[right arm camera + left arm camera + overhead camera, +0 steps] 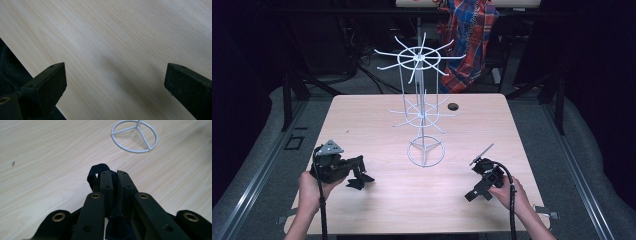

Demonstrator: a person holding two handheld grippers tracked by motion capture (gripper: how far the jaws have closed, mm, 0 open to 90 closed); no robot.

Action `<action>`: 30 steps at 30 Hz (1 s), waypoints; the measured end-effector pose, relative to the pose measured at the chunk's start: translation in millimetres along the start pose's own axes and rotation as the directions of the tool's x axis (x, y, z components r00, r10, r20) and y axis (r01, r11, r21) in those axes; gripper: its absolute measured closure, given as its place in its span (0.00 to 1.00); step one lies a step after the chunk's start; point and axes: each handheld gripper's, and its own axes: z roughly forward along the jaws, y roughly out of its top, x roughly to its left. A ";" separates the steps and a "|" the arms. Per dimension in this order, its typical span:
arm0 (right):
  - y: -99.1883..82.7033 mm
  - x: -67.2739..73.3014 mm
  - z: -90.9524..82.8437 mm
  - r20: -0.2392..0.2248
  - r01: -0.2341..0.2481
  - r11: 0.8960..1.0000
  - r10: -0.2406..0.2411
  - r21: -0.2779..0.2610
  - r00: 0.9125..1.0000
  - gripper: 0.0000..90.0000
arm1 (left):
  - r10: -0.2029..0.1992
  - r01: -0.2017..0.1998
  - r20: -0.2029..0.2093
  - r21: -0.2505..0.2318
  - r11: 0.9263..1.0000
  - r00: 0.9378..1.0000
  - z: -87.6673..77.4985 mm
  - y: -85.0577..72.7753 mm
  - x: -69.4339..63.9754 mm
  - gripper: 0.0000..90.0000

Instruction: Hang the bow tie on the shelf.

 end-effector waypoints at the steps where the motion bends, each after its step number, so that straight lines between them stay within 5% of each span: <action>1: 0.0 0.1 0.0 0.000 0.000 1.000 0.000 0.001 1.000 0.04 | -0.002 0.002 0.004 -0.006 1.000 1.000 -1.0 1.2 -0.2 0.94; 30: -0.9 -0.3 0.1 -0.005 -0.005 1.000 0.004 -0.018 1.000 0.04 | -0.009 0.010 0.015 -0.079 0.997 1.000 -10.6 17.7 3.7 0.94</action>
